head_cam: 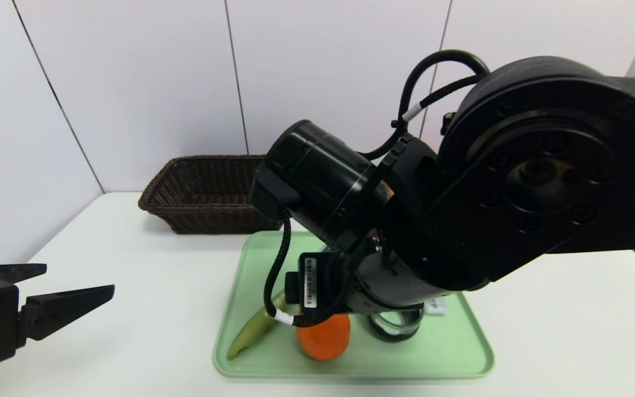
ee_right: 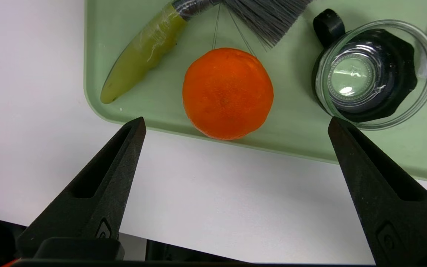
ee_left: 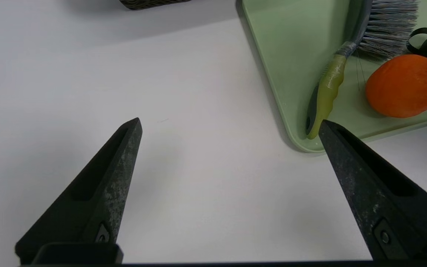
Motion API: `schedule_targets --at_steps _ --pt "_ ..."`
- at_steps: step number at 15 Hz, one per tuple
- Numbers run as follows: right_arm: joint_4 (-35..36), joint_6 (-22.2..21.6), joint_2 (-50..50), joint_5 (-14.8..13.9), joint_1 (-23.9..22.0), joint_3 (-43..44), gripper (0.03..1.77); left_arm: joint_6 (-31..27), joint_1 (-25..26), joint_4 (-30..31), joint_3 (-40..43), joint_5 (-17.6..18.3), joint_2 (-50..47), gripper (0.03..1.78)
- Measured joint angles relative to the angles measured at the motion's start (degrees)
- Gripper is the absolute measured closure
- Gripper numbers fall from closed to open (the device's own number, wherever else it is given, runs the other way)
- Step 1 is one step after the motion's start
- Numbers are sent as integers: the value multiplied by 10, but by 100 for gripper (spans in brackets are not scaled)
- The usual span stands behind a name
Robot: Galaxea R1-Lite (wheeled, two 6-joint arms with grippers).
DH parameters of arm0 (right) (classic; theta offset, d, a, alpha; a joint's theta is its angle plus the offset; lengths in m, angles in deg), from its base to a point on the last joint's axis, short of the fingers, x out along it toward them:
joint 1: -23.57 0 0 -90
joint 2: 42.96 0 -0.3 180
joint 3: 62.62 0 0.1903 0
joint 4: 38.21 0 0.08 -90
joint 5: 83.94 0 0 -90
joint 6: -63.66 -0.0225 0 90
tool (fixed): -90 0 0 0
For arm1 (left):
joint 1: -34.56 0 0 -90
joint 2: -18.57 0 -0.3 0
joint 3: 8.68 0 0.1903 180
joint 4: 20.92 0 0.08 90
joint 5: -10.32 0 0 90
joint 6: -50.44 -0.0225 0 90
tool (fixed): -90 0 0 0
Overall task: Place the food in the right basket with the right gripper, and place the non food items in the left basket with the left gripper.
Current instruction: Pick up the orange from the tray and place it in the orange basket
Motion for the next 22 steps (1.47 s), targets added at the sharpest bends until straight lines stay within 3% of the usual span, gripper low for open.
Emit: schedule_targets --at_steps 11,15,22 --pt "1 0 62 16 1 0 10 2 -5 -2 0 -2 8 12" --pt "2 -1 75 34 -2 0 10 3 -7 -2 -2 -2 16 12" --pt "17 2 102 36 -19 0 10 2 -16 -1 -1 -2 18 12"
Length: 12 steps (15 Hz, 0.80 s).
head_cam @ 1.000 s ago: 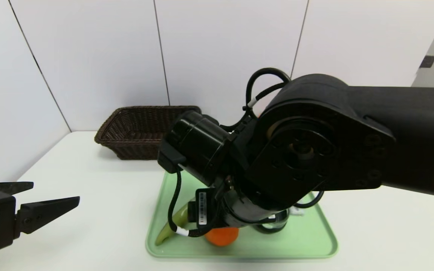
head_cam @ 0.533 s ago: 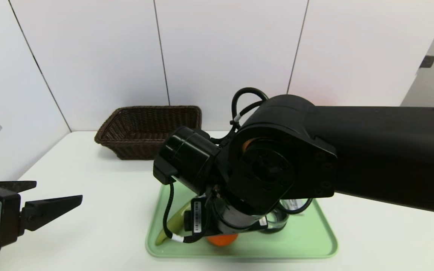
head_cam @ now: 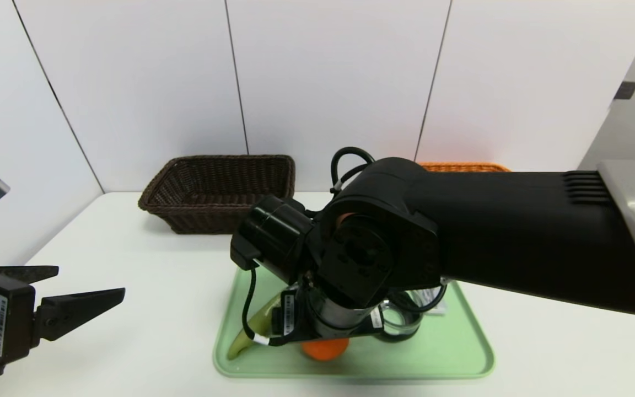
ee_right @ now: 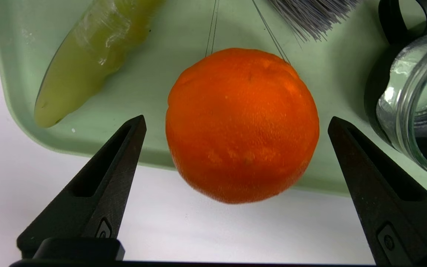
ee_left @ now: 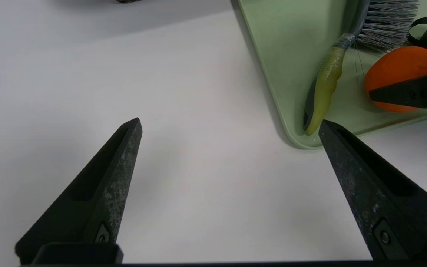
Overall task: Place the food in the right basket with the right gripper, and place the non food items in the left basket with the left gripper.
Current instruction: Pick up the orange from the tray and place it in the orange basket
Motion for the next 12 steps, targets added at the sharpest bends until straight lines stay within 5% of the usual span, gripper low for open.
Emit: schedule_targets --at_steps 12 --pt "17 6 26 17 -18 0 10 0 -3 1 1 1 8 12"
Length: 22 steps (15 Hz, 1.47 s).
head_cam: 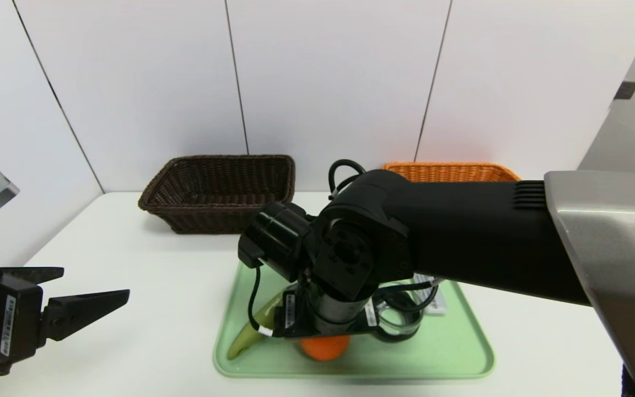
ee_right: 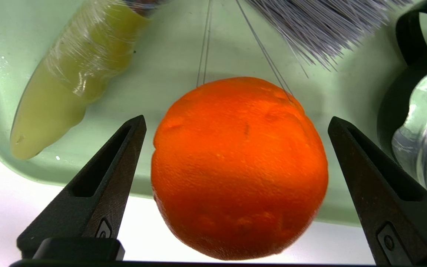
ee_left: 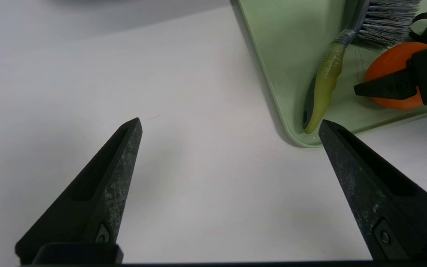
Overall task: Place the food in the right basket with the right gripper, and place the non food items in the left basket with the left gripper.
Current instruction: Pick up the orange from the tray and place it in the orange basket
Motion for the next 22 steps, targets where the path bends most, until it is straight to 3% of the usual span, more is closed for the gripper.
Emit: schedule_targets --at_steps 4,6,8,18,22 --pt "12 6 4 0 -1 0 11 0 0 0 0 0 3 12" --pt "14 6 5 0 -3 0 47 0 0 0 0 0 4 12" --pt "14 5 6 1 -3 0 61 0 -1 0 0 0 4 12" --pt "8 15 -41 27 -1 0 63 1 -1 -1 2 0 6 12" --pt "27 63 -100 23 -11 0 63 0 -1 -3 5 -1 5 12"
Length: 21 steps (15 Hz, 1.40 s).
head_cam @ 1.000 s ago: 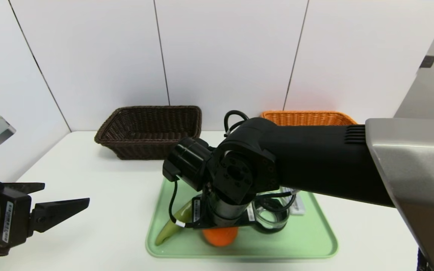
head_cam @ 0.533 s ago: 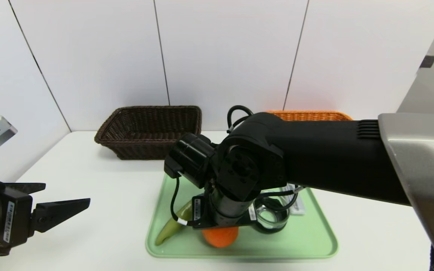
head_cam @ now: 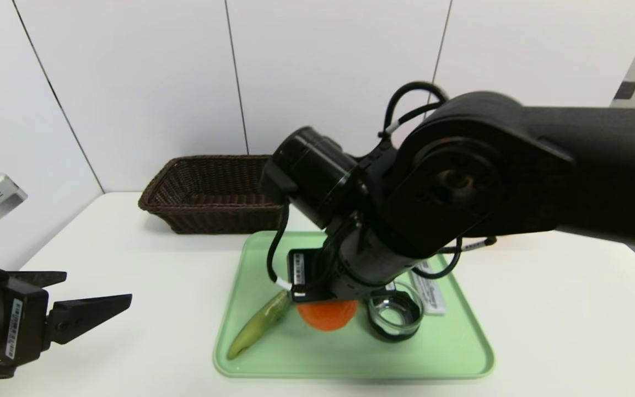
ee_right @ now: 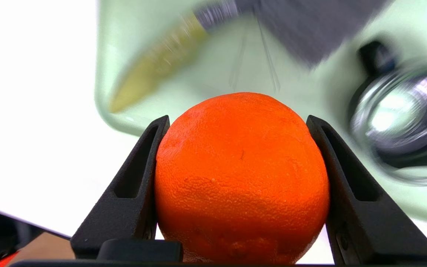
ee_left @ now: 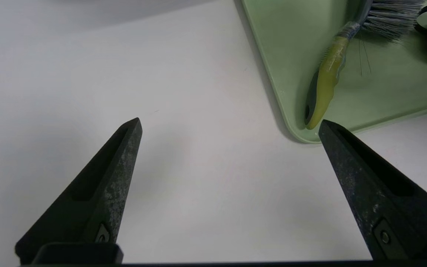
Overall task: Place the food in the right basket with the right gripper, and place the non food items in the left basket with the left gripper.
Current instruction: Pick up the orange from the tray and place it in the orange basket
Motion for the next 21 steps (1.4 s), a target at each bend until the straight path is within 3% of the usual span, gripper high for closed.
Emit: schedule_targets --at_steps 3,5,7,9,13,15,21 --pt "58 62 -50 -20 -54 0 63 -1 0 -1 3 0 0 12" --pt "103 103 -75 -38 -109 0 63 -2 0 1 8 0 0 12" --pt "144 126 -91 -39 -169 0 64 -2 -1 2 12 0 0 12" --pt "172 129 -98 -27 -236 0 64 -2 -4 2 12 0 0 12" --pt "200 129 -79 39 -361 -1 64 -2 -9 3 13 1 0 12" --pt "214 132 -51 53 -408 -1 64 -2 -13 4 14 1 1 12" --pt "255 131 36 75 -471 0 64 0 -16 5 13 1 2 12"
